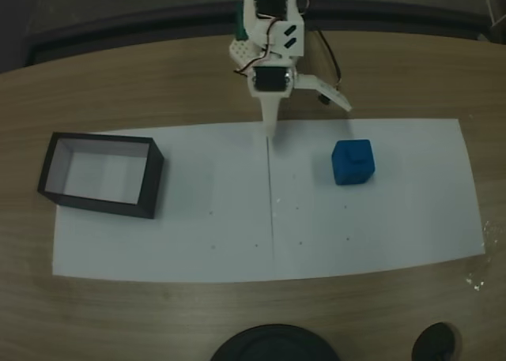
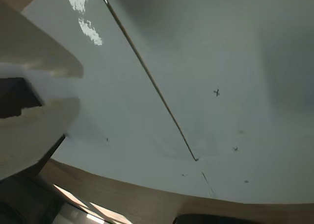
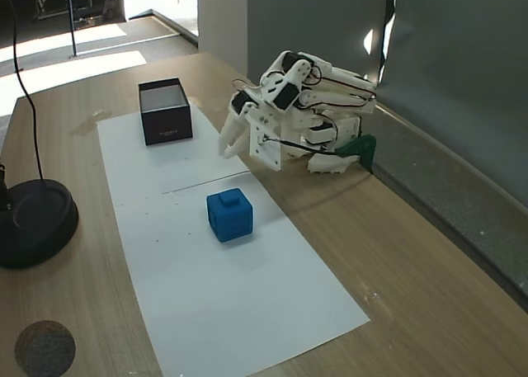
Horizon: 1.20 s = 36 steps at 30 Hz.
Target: Grab a blue square and put it in the box.
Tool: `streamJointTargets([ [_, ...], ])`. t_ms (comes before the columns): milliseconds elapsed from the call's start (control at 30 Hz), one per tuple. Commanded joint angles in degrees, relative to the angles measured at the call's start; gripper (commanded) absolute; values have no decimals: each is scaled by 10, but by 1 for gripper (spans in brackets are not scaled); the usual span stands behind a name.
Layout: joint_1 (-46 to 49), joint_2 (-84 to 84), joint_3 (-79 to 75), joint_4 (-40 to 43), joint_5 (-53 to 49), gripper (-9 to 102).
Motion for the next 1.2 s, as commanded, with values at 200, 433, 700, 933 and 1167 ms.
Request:
streamJointTargets([
  [200, -35, 1, -150, -49, -70, 18],
  [433, -37, -92, -252, -5, -45, 34],
  [700, 107, -305, -396, -1, -44, 32],
  [933, 44, -404, -444, -5, -62, 32],
  [1167, -220, -524, -568, 4, -25, 33],
])
